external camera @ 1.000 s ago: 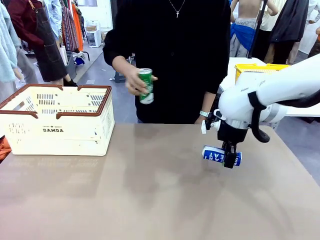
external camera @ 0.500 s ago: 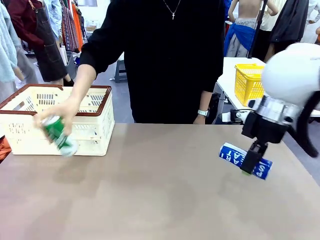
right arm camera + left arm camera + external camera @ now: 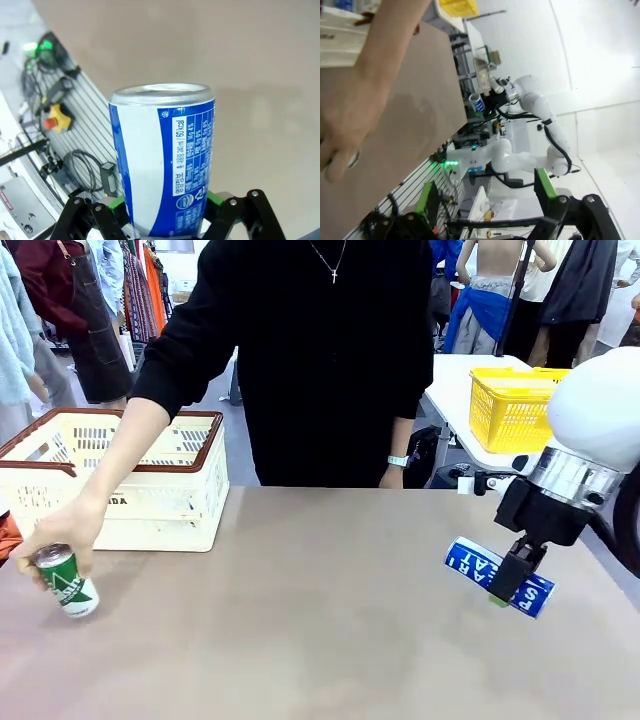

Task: Place the drinks into the Shopping basket.
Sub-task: Pick up one drink and place it into the Shopping basket.

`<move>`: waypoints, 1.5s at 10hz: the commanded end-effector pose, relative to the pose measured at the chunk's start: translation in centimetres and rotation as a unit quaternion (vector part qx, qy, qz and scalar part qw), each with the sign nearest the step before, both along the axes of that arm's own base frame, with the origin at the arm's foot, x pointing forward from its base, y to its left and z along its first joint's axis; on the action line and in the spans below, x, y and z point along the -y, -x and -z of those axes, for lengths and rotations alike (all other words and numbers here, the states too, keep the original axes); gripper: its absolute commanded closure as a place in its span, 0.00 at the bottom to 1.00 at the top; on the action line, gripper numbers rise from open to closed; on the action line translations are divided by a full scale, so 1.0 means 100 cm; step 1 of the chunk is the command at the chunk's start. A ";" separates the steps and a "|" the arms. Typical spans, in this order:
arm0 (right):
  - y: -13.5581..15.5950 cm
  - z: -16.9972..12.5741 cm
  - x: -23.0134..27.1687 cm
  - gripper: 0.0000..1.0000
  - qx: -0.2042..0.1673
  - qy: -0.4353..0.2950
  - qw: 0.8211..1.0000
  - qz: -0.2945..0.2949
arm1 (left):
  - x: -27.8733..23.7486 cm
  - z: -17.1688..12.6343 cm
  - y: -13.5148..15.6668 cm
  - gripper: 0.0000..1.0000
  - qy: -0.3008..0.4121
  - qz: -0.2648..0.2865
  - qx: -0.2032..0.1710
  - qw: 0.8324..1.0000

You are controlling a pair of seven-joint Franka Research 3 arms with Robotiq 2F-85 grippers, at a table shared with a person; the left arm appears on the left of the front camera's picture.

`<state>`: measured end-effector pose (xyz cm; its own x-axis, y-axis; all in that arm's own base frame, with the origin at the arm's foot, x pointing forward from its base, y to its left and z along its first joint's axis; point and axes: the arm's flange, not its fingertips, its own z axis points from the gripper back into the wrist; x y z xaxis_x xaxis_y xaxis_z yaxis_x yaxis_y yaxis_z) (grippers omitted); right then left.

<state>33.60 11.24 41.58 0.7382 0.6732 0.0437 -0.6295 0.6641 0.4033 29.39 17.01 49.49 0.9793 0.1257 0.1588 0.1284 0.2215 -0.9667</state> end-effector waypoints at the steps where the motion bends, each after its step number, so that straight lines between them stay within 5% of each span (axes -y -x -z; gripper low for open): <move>1: -0.002 -0.001 -0.032 1.00 0.019 -0.011 0.998 0.051 | -0.064 -0.031 0.031 0.00 -0.090 0.025 -0.037 0.995; 4: -0.002 0.005 -0.096 1.00 -0.017 -0.002 0.991 0.134 | -0.141 -0.044 0.054 0.00 -0.139 -0.036 -0.068 0.987; 8: -0.029 0.037 -0.232 1.00 0.008 -0.043 0.975 0.217 | -0.182 -0.045 0.070 0.00 -0.110 -0.080 -0.070 0.988; 9: -0.038 0.054 -0.250 1.00 0.062 -0.028 0.972 0.224 | -0.177 -0.040 0.069 0.00 -0.107 -0.073 -0.066 0.989; 11: -0.049 0.088 -0.268 1.00 0.048 -0.012 0.987 0.151 | -0.167 -0.025 0.068 0.00 -0.092 -0.061 -0.072 0.991; 15: -0.057 0.111 -0.275 1.00 0.051 0.020 0.983 0.175 | -0.156 -0.014 0.061 0.00 -0.075 -0.052 -0.071 0.993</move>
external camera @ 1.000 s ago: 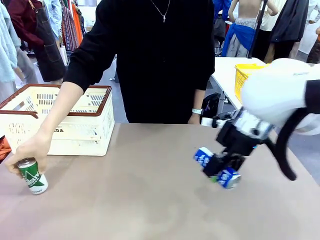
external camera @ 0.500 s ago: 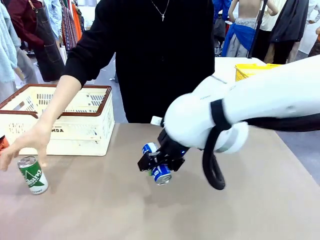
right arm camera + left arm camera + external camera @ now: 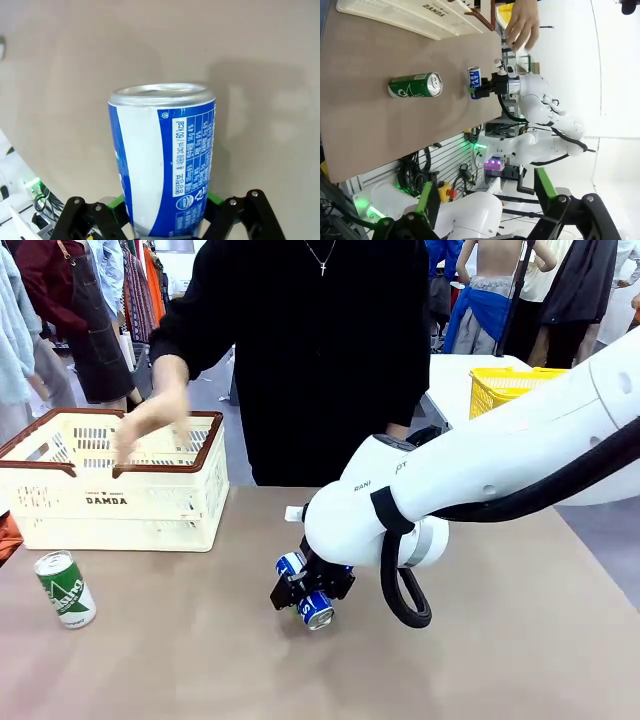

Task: Place the drinks into the Shopping basket.
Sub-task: Pick up one drink and place it into the Shopping basket.

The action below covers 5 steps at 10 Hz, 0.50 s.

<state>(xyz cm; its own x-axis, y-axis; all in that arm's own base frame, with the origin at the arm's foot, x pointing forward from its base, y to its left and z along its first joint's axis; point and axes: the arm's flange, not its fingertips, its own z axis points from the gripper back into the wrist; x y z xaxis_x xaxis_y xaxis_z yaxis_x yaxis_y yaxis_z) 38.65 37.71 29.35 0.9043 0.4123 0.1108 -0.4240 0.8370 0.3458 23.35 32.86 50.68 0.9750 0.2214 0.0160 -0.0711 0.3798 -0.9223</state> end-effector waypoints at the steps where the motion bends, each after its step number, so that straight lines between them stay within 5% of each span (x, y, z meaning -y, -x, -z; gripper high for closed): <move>1: -0.008 -0.009 -0.011 1.00 -0.001 0.023 1.000 0.019 | 0.006 -0.002 -0.001 0.00 0.016 0.007 0.022 1.000; 2: -0.010 -0.007 -0.012 1.00 0.000 0.032 0.999 0.022 | 0.011 0.002 -0.003 0.00 0.023 0.011 0.022 0.999; 3: -0.011 -0.006 -0.012 0.85 -0.009 0.033 0.999 0.015 | 0.020 0.008 -0.007 0.00 0.033 0.016 0.019 0.999; 5: -0.014 -0.003 -0.012 0.00 -0.013 0.039 0.999 0.013 | 0.060 0.028 -0.017 0.00 0.113 0.064 0.012 0.991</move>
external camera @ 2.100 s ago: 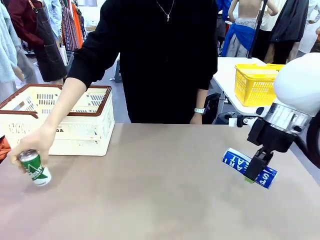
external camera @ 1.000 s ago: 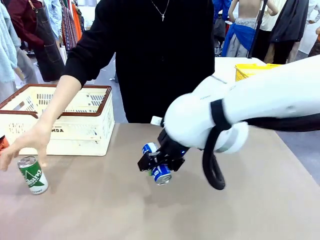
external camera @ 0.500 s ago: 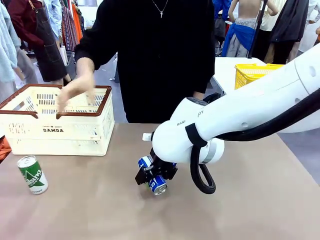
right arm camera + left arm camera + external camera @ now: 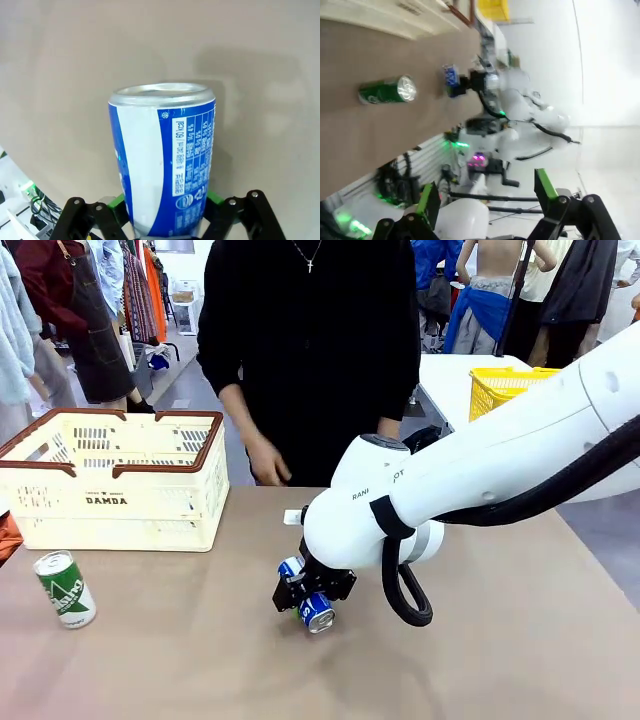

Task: Place the drinks into the Shopping basket.
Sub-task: Pick up one drink and place it into the Shopping basket.

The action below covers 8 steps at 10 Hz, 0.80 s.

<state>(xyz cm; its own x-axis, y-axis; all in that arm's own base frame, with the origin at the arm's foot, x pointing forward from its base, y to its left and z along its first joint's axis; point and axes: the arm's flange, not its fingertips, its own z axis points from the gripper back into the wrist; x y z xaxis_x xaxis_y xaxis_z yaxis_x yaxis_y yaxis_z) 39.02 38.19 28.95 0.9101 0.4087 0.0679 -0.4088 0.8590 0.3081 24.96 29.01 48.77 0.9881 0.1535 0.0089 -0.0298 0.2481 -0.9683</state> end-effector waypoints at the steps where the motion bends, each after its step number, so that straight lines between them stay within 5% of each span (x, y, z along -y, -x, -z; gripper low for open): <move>1: -0.010 -0.008 -0.006 0.00 0.000 0.013 1.000 0.013 | 0.039 0.022 -0.006 0.00 0.035 0.051 -0.024 0.998; 3: -0.011 -0.011 0.000 0.00 0.003 0.009 1.000 0.022 | 0.077 0.046 -0.012 0.00 0.036 0.093 -0.055 0.994; 5: -0.010 -0.013 0.002 0.00 0.004 0.008 1.000 0.024 | 0.100 0.061 -0.021 0.00 0.007 0.080 -0.047 0.996; 8: -0.009 -0.019 0.004 0.00 0.006 0.002 1.000 0.019 | 0.083 0.054 -0.021 0.00 0.043 0.094 -0.055 0.993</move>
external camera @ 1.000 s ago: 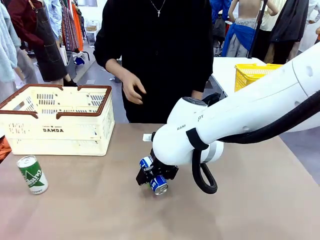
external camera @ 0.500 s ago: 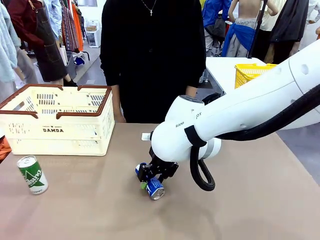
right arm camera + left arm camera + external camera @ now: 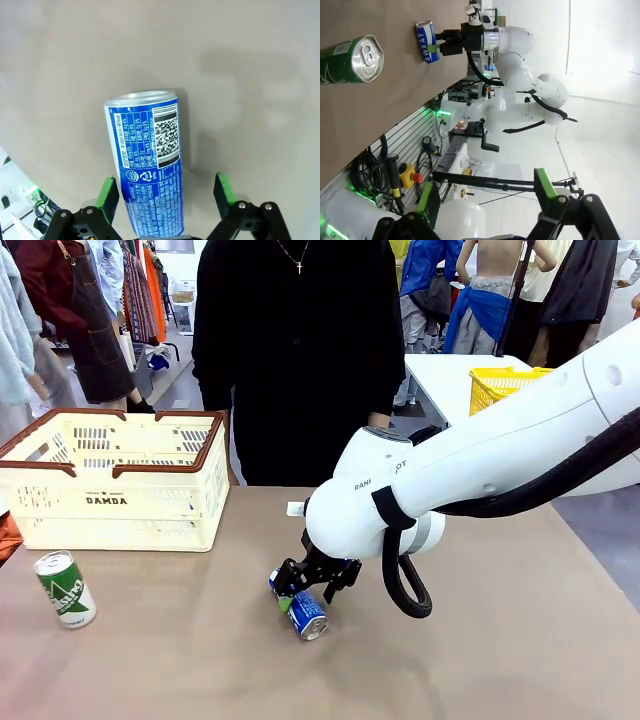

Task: Place the drinks into the Shopping basket.
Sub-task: Pick up one drink and place it into the Shopping basket.

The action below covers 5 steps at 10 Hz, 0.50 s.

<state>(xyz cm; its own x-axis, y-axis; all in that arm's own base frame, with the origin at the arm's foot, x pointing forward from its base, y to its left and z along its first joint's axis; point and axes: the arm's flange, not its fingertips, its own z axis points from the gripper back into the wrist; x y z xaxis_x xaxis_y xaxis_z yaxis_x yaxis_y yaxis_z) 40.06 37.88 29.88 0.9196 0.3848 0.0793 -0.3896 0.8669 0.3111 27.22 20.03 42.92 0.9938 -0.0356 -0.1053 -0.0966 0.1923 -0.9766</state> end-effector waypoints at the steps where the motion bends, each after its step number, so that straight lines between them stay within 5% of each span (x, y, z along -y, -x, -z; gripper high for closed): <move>1: 0.004 -0.020 0.005 0.00 0.003 -0.003 1.000 0.003 | -0.007 -0.005 0.002 0.00 0.008 0.001 -0.001 1.000; 5: 0.047 -0.146 0.139 0.00 -0.018 -0.050 0.999 0.003 | -0.007 -0.005 0.002 0.00 0.008 0.001 -0.001 1.000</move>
<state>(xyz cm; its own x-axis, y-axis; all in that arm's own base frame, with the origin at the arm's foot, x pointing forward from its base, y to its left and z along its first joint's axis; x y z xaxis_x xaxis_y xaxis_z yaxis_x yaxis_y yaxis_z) 37.87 30.38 40.95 0.9274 0.3597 0.1024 -0.3708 0.8480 0.3788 27.20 20.47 43.04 0.9937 -0.0323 -0.1075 -0.0995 0.1886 -0.9770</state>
